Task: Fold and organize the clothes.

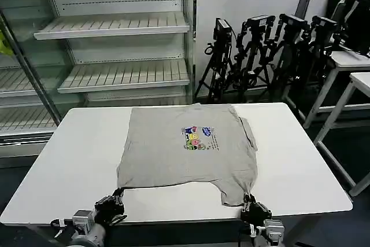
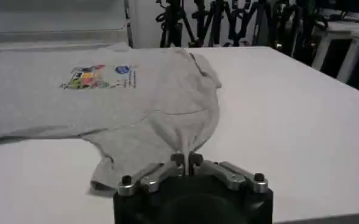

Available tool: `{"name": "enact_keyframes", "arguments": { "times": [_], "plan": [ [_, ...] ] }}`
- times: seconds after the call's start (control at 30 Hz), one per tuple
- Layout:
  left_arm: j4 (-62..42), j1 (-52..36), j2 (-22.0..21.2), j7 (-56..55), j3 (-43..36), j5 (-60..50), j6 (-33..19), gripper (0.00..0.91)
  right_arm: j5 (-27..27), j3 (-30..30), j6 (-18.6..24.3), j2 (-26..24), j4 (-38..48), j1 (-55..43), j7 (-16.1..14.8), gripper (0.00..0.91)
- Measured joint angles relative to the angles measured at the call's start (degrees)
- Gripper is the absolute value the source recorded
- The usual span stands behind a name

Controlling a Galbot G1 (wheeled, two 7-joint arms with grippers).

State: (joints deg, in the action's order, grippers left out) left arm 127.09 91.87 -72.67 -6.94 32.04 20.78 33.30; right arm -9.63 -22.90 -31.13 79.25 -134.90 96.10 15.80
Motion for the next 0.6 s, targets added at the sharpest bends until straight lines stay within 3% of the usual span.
{"name": "enact_keyframes", "arguments": {
  "times": [0.33, 0.6],
  "plan": [
    [9.71, 6.27, 0.18, -0.65, 2.56, -1.10, -0.09, 0.020, 0.32, -1.72, 2.24, -0.88, -8.38, 5.39, -0.67, 0.000],
    [12.91, 7.82, 2.18, -0.70, 3.41, -1.15, -0.19, 0.020, -1.74, -2.50, 4.08, -2.09, -8.07, 1.18, 0.32, 0.000]
  ]
}}
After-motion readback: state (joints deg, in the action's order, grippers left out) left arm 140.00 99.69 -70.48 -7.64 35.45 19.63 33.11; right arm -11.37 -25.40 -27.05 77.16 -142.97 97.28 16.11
